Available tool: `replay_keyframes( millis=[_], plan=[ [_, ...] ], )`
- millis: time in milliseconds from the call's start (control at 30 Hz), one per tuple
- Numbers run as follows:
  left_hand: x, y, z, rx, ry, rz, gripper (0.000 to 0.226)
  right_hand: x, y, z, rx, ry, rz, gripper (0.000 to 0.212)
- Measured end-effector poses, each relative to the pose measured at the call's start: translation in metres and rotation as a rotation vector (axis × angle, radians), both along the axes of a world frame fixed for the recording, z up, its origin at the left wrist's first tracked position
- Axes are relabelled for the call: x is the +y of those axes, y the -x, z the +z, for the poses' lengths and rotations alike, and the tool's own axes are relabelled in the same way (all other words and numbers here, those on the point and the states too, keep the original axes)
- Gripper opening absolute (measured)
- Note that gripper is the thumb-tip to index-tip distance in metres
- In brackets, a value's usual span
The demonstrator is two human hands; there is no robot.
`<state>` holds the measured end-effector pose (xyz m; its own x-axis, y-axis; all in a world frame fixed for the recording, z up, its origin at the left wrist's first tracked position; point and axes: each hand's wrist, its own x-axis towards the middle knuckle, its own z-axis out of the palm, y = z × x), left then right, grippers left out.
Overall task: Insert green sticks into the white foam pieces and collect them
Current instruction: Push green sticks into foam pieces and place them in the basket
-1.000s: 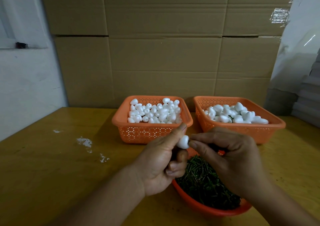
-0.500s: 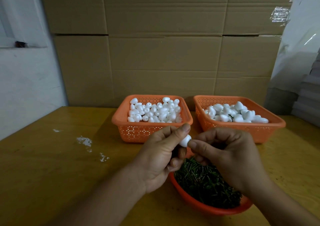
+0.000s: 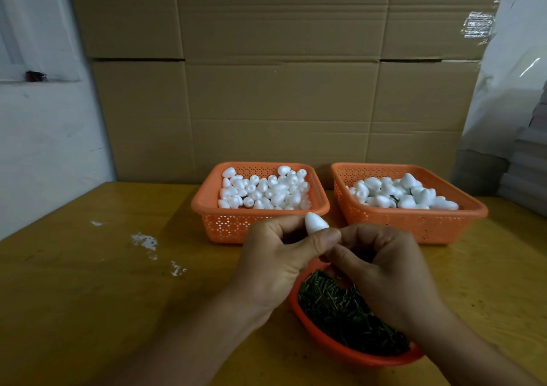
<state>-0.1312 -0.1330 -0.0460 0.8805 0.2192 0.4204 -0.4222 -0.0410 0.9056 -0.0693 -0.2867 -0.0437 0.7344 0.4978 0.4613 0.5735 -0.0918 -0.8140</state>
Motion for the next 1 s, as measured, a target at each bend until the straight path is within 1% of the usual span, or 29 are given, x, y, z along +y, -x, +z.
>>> replay_keyframes(
  millis=[100, 167, 200, 300, 367, 433, 567, 700, 833, 1000],
  plan=[
    [-0.001, 0.002, 0.001, -0.054, -0.081, 0.022, 0.014, 0.0, 0.001, 0.001, -0.058, -0.014, -0.006, 0.009],
    [-0.001, 0.003, 0.002, -0.094, -0.139, 0.039, 0.019, 0.0, 0.0, 0.0, -0.077, -0.021, 0.004, 0.006],
    [-0.002, 0.003, 0.002, -0.103, -0.173, 0.053, 0.023, 0.001, 0.0, -0.001, -0.083, -0.025, 0.006, 0.008],
    [-0.003, 0.003, 0.001, -0.118, -0.27, 0.105, 0.027, 0.002, 0.003, -0.001, -0.05, -0.062, 0.026, 0.007],
    [-0.002, 0.003, -0.001, -0.119, -0.312, 0.122, 0.027, 0.003, 0.004, -0.001, -0.021, -0.09, 0.026, 0.016],
    [-0.002, 0.002, -0.002, -0.123, -0.339, 0.122, 0.026, 0.004, 0.005, -0.003, -0.013, -0.111, 0.012, 0.017],
    [-0.001, -0.001, -0.004, -0.125, -0.347, 0.117, 0.023, 0.006, 0.009, -0.004, -0.013, -0.148, -0.008, 0.022],
    [-0.002, 0.0, -0.005, -0.136, -0.341, 0.113, 0.024, 0.006, 0.008, -0.003, 0.032, -0.154, 0.021, 0.016],
    [-0.005, 0.001, -0.007, -0.144, -0.325, 0.118, 0.026, 0.007, 0.009, 0.0, 0.067, -0.162, 0.069, 0.016],
    [-0.004, 0.002, -0.004, -0.118, -0.277, 0.039, 0.02, 0.006, 0.01, 0.005, 0.116, -0.171, 0.102, 0.021]
  ],
)
